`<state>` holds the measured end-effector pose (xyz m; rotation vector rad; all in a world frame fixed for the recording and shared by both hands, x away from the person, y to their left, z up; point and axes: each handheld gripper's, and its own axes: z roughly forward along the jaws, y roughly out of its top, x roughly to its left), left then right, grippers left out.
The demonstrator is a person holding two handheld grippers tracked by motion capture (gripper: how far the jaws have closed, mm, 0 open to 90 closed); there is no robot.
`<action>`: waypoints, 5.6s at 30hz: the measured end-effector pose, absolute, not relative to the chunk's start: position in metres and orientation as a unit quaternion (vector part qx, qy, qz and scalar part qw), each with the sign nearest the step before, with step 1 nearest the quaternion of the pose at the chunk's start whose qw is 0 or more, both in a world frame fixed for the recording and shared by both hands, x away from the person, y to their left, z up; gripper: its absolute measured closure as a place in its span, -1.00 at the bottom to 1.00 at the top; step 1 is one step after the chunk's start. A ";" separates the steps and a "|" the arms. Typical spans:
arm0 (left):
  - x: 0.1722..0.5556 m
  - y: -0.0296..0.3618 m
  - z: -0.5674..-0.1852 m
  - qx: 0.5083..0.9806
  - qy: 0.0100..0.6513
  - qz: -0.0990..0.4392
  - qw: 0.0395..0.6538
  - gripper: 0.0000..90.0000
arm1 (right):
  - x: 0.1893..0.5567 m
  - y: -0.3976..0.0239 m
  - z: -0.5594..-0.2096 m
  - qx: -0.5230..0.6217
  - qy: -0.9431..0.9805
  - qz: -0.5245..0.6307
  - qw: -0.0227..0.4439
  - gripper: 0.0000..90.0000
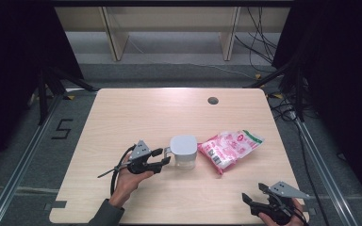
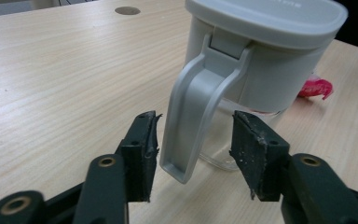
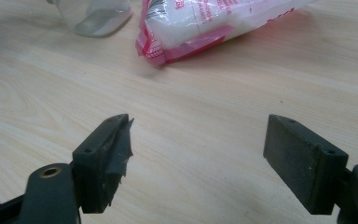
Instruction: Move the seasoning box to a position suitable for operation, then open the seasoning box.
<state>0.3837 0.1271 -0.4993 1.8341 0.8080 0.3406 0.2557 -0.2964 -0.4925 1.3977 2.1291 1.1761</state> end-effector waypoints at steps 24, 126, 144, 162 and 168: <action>0.365 0.145 -0.472 0.761 0.316 0.183 0.537 0.85 | 0.260 -0.291 -0.492 0.488 0.751 0.413 0.166 -0.47; 0.389 0.117 -0.454 0.746 0.294 0.173 0.572 0.96 | 0.364 -0.171 -0.453 0.298 0.800 0.481 0.201 1.00; 0.392 0.124 -0.452 0.743 0.295 0.153 0.581 0.78 | 0.367 -0.160 -0.442 0.284 0.805 0.480 0.204 1.00; 0.370 0.161 -0.457 0.782 0.280 0.171 0.530 -0.09 | 0.371 -0.143 -0.430 0.280 0.796 0.500 0.194 1.00; 0.358 0.165 -0.465 0.773 0.301 0.157 0.536 -0.19 | 0.372 -0.135 -0.426 0.280 0.790 0.511 0.191 1.00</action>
